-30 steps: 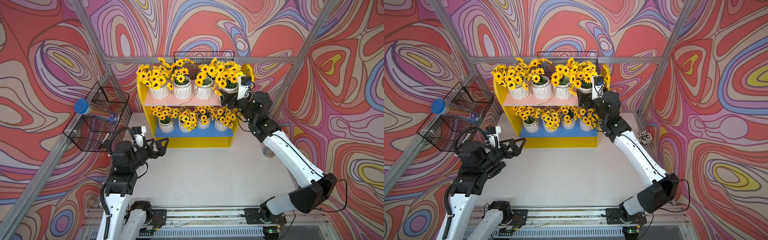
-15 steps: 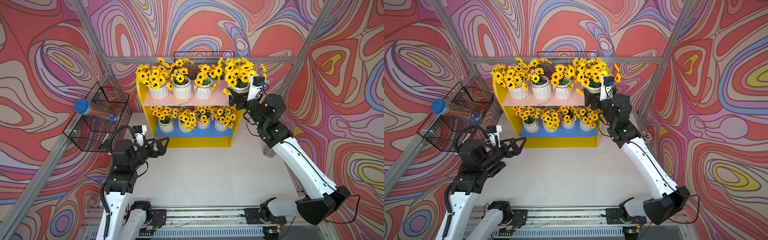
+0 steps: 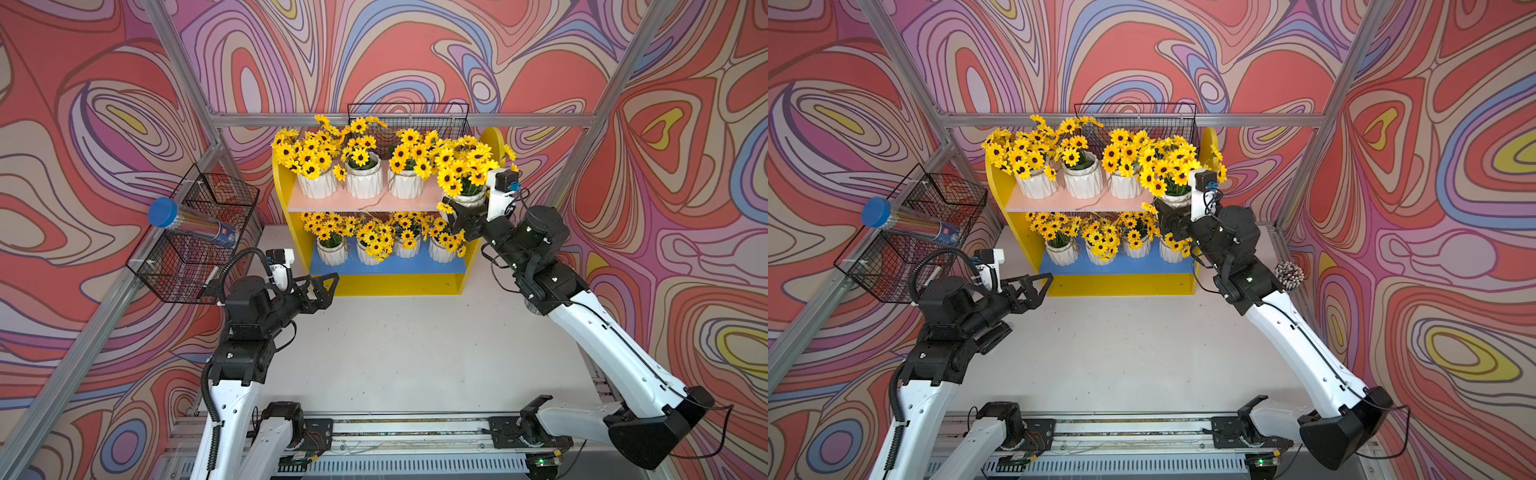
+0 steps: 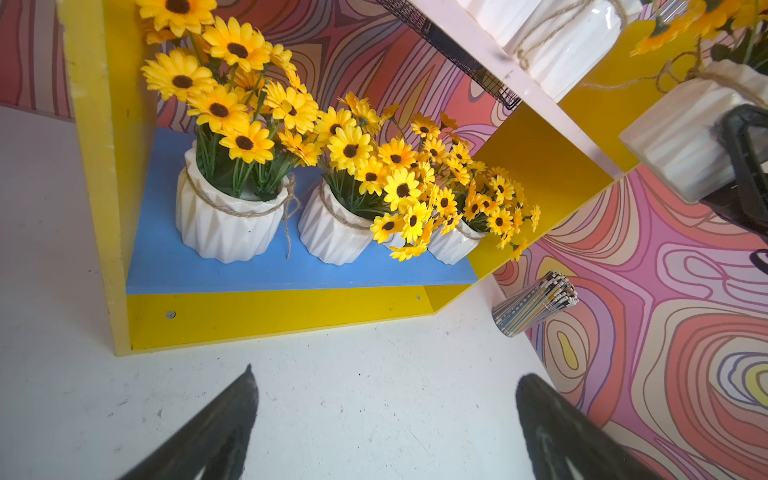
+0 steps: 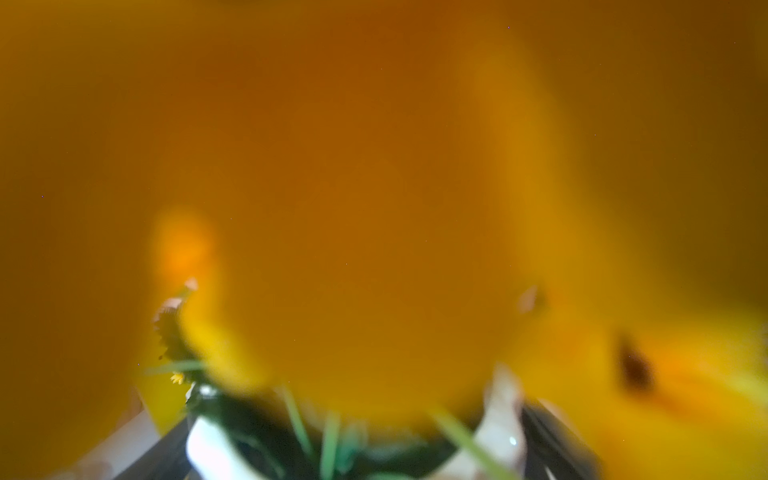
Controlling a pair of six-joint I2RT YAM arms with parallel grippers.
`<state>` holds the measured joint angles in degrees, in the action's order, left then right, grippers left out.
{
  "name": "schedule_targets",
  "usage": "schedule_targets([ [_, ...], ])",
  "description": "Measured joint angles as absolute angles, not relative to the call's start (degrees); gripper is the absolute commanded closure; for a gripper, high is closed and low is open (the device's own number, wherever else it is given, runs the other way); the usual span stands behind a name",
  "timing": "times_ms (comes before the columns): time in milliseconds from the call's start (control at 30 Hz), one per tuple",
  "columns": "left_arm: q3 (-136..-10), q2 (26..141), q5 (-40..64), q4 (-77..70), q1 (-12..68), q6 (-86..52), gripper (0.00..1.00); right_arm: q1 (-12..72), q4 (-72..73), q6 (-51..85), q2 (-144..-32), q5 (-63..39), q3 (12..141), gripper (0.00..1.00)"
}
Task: Take the sunflower pots off the shelves
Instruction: Place the sunflower pot at the center of the board.
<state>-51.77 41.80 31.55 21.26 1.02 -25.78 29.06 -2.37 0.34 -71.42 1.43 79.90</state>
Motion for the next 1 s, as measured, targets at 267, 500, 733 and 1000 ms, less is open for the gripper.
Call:
schedule_targets([
  [267, -51.77, 41.82, 32.1, 21.65, 1.02, -25.78, 0.02, 32.27, -3.6, -0.82, -66.39, 2.15, 74.48, 1.0],
  [500, -51.77, 41.8, 32.86, 21.67, 1.02, -26.15, 0.02, 32.67, -3.88, -0.99, -61.63, 3.25, 71.29, 1.0],
  [733, -51.77, 41.69, 33.26, 21.67, 1.02, -26.79, 0.02, 32.67, -3.92, -0.32, -58.04, 3.33, 67.05, 1.0],
  [1000, -52.05, 41.63, 33.45, 22.52, 1.02, -27.05, 0.02, 32.71, -5.78, 1.08, -54.26, 1.02, 64.23, 1.0],
])
